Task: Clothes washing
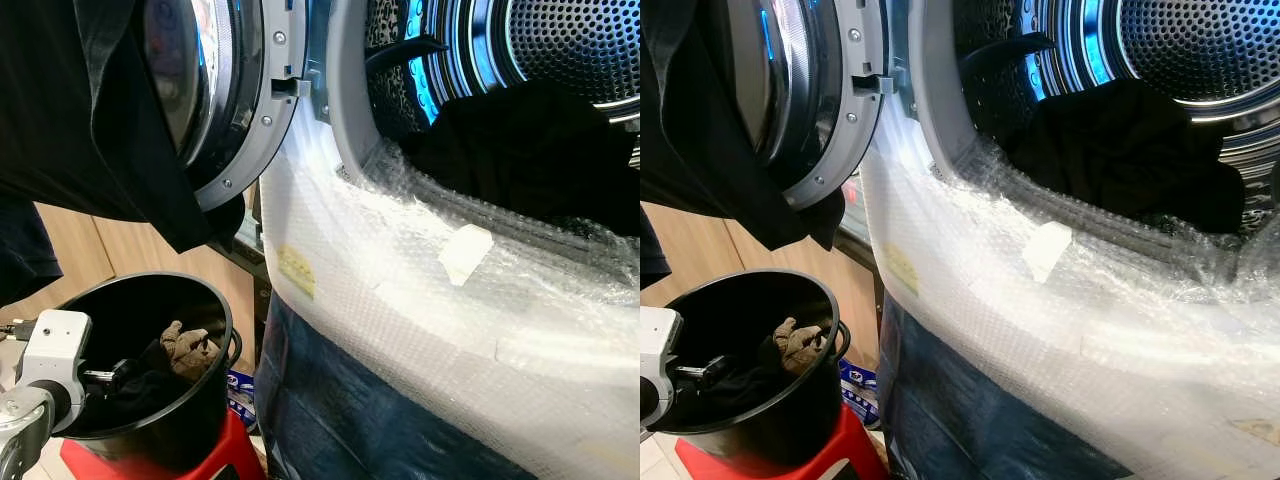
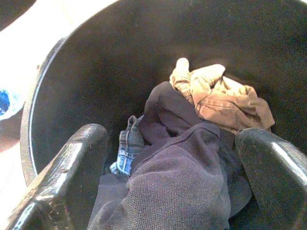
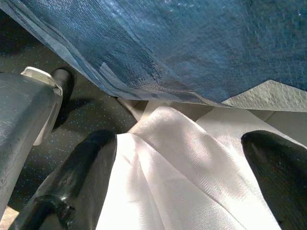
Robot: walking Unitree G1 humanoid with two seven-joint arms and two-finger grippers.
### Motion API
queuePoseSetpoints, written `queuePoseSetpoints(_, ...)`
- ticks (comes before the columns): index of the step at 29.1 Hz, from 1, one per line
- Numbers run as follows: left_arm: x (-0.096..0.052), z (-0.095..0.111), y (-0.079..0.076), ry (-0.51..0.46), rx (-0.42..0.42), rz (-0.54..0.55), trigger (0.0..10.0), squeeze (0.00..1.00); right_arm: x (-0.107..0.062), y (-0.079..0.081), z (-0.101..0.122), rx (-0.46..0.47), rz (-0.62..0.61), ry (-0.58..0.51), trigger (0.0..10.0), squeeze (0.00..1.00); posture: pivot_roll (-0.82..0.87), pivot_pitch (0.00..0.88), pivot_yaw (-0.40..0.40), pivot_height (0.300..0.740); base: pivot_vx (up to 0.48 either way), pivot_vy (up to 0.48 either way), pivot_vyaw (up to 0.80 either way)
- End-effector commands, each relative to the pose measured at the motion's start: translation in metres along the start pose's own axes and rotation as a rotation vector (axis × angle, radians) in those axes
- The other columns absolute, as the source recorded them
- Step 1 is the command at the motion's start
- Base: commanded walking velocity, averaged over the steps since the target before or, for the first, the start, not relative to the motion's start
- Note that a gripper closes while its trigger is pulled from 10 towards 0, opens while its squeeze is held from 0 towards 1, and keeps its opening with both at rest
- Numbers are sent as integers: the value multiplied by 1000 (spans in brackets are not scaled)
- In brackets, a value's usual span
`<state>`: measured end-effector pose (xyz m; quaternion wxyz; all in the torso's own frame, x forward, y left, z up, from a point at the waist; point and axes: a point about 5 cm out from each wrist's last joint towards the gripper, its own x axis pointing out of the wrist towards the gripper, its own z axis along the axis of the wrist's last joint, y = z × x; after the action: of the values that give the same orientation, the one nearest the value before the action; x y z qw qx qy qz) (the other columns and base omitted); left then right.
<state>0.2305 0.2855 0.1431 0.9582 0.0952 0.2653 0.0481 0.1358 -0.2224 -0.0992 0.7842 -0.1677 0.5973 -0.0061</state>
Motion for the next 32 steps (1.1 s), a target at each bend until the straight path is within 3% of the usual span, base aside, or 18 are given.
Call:
queuePoseSetpoints(1,-3,0,-3,6,22,2,10000,1000,0,-4,-5,13,-9,16,10000,0,144,100,-85,740,0,0,0)
queuePoseSetpoints(4,0,-6,-7,25,5,-16,10000,1000,0,-3,-7,8,2,21,10000,0,138,95,-78,740,0,0,0)
queuePoseSetpoints(9,0,-9,-2,62,90,10,10000,1000,0,1,-7,25,7,27,10000,0,138,93,-64,740,0,0,0)
queuePoseSetpoints(15,0,-8,2,64,85,27,10000,1000,0,3,-8,25,13,29,10000,0,146,86,-51,740,0,0,0)
queuePoseSetpoints(20,1,-17,-2,113,146,-2,10000,1000,0,7,-8,19,23,28,10000,0,146,83,-44,740,0,0,0)
queuePoseSetpoints(29,5,-29,-9,144,124,-24,10000,1000,0,8,-8,1,29,27,10000,0,141,74,-42,740,0,0,0)
queuePoseSetpoints(30,6,-30,-9,146,127,-20,10000,573,0,8,-7,2,28,27,10000,0,141,75,-41,740,0,0,0)
queuePoseSetpoints(31,6,-30,-10,148,130,-19,10000,216,0,8,-7,3,28,27,10000,0,141,75,-41,740,0,0,0)
queuePoseSetpoints(32,6,-30,-10,148,130,-19,10000,216,0,8,-7,3,28,27,10000,0,141,75,-41,740,0,0,0)
